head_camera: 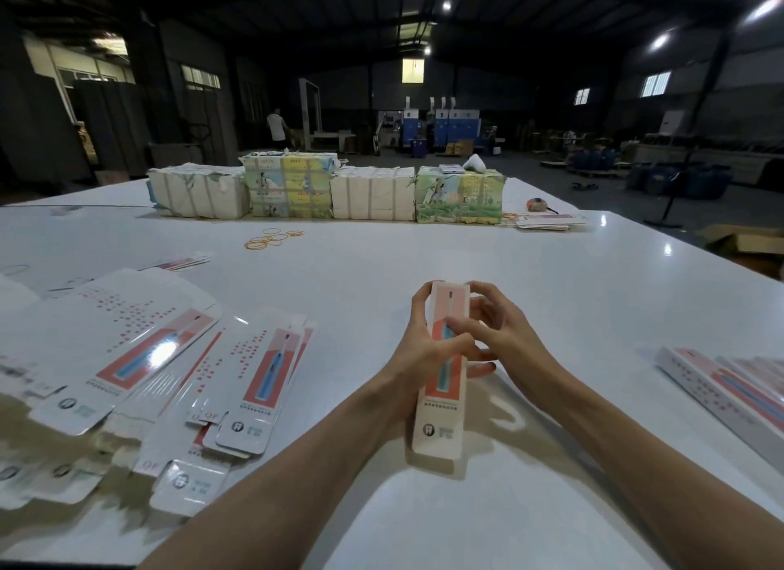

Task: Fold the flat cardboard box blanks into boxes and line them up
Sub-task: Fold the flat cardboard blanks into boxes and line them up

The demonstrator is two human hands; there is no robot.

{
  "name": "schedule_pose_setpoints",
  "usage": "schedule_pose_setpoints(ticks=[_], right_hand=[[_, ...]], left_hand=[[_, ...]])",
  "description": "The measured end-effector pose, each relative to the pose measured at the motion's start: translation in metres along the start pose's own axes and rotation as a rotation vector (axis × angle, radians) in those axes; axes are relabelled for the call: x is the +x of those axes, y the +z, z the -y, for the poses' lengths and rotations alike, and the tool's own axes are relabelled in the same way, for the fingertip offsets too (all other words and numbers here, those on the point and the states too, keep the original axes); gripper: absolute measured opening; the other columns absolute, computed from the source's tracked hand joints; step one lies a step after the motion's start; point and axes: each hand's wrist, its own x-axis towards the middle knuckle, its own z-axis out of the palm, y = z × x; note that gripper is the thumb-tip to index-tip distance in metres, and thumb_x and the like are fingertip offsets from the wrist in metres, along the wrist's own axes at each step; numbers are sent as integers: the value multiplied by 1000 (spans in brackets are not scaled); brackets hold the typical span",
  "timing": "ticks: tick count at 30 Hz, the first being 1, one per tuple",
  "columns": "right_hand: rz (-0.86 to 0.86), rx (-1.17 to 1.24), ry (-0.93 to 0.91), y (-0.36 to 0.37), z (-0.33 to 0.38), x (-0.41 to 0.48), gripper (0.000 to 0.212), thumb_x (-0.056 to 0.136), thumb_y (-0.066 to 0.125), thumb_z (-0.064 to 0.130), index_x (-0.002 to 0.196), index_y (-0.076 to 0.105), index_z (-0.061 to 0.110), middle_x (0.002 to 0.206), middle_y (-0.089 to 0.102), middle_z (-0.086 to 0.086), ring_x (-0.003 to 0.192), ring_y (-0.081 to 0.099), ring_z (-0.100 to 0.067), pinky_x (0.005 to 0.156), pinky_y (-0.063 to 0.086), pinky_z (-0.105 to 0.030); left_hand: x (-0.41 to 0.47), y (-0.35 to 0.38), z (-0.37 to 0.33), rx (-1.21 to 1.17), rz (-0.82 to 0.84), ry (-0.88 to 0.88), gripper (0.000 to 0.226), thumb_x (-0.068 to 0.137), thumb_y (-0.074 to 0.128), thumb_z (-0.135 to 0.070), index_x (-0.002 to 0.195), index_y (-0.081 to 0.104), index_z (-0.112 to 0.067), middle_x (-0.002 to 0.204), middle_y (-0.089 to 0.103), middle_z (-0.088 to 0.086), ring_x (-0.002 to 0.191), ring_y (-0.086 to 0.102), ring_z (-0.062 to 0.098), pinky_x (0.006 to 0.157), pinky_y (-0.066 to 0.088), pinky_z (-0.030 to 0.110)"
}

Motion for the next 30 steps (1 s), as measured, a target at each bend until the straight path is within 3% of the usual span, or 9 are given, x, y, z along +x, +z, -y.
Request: schedule_pose_setpoints(ticks=[5,8,12,17,20,22,25,30], right_hand=[[17,-69,15,-3,-5,3,33,92,78,39,119,63,28,106,75,1,103,74,-17,75,62,-30],[-80,16,34,-6,-8,7,31,102,64,45,119,61,20,103,77,-3,100,77,-25,82,63,-34],[-213,58,94,-14,-14,13,22,109,52,36,127,58,25,95,78,1,98,77,-22,78,64,-33],[-175,8,88,-23,-14,16,20,108,56,21,122,69,16,101,79,-5,96,76,-30,77,62,-34],[-153,-20,61,-26,-14,15,18,107,57,19,121,70,15,102,78,-8,97,76,-32,82,64,-41],[-136,-37,19,-25,-12,13,17,107,55,11,115,70,16,96,78,-13,91,77,-35,77,66,-44],[-153,-85,-41,-22,-7,11,24,105,50,2,107,70,16,92,78,-11,88,78,-32,71,66,-41],[-91,99,22,-22,2,11,19,104,54,12,105,73,7,101,75,-14,99,76,-36,72,63,-38]], left_hand=[[0,-5,0,98,23,-62,98,75,76,-25,154,21,-43,125,65,14,93,78,29,77,65,37],[0,-3,0,86,58,-90,99,74,81,-24,152,23,-46,127,64,13,101,77,32,81,66,39],[0,-1,1,78,126,-97,99,79,82,-15,153,25,-45,136,59,14,113,73,37,90,64,52],[1,-5,4,79,210,-123,91,88,81,-7,150,28,-47,133,63,13,106,75,41,85,64,50],[1,-7,5,114,211,-115,89,87,82,-11,148,29,-48,129,65,10,103,76,39,84,65,47],[1,-6,5,153,189,-119,89,84,83,-18,148,30,-47,126,67,8,99,78,37,85,65,46],[1,-5,3,193,165,-96,87,78,80,-27,146,30,-46,121,68,4,93,79,28,76,64,33],[3,-5,1,203,159,-74,94,79,79,-21,150,23,-45,124,65,8,95,79,29,76,65,34]])
